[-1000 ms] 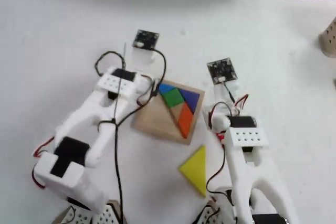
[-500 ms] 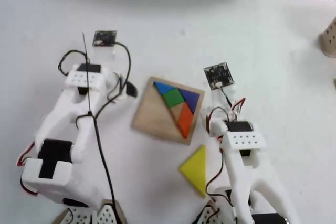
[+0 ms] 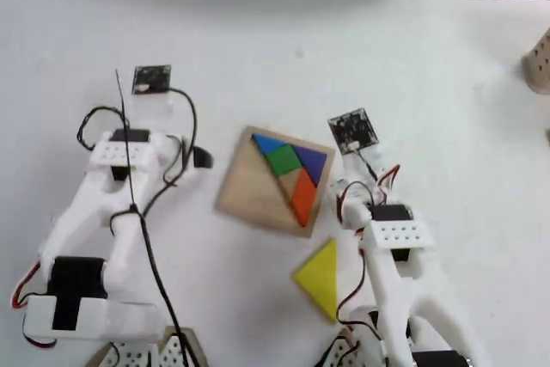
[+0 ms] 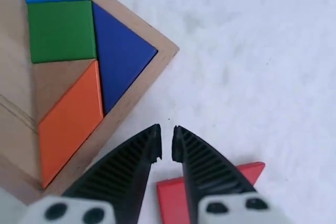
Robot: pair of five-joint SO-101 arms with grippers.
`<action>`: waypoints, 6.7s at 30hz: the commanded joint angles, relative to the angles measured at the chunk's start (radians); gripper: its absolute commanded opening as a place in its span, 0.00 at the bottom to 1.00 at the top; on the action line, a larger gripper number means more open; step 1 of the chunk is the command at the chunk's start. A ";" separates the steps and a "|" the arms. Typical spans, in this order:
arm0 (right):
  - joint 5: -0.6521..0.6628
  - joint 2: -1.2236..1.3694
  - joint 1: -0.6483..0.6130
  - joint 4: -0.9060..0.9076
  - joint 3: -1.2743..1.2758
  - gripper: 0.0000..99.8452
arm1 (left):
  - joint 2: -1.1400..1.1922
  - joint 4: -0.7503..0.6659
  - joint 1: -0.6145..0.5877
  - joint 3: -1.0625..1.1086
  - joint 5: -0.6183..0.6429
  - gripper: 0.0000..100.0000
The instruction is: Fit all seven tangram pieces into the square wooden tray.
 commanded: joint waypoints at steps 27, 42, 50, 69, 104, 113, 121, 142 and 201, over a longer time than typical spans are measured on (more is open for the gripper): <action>0.018 -0.031 0.082 0.008 0.008 0.20 | -0.360 -0.097 -0.119 0.358 -0.167 0.32; 0.018 -0.041 0.173 0.145 0.000 0.16 | -0.398 -0.101 -0.133 0.394 -0.187 0.32; 0.012 -0.131 0.165 0.236 0.017 0.16 | -0.398 -0.123 -0.219 0.399 -0.187 0.32; -0.066 -0.309 0.173 0.338 0.087 0.16 | -0.397 -0.155 -0.219 0.400 -0.187 0.32; -0.066 -0.314 0.174 0.530 -0.054 0.16 | -0.398 -0.164 -0.191 0.417 -0.186 0.32; -0.066 -0.381 -0.142 0.499 -0.054 0.16 | -0.400 -0.157 -0.185 0.430 -0.184 0.32; -0.078 -0.380 -0.185 0.166 -0.054 0.16 | -0.398 -0.164 -0.183 0.430 -0.184 0.32; -0.161 0.351 -0.404 0.124 -0.551 0.03 | -0.332 -0.186 -0.168 0.365 -0.181 0.30; 0.058 0.097 -0.274 0.596 -0.324 0.16 | -0.047 0.006 -0.237 0.074 -0.186 0.03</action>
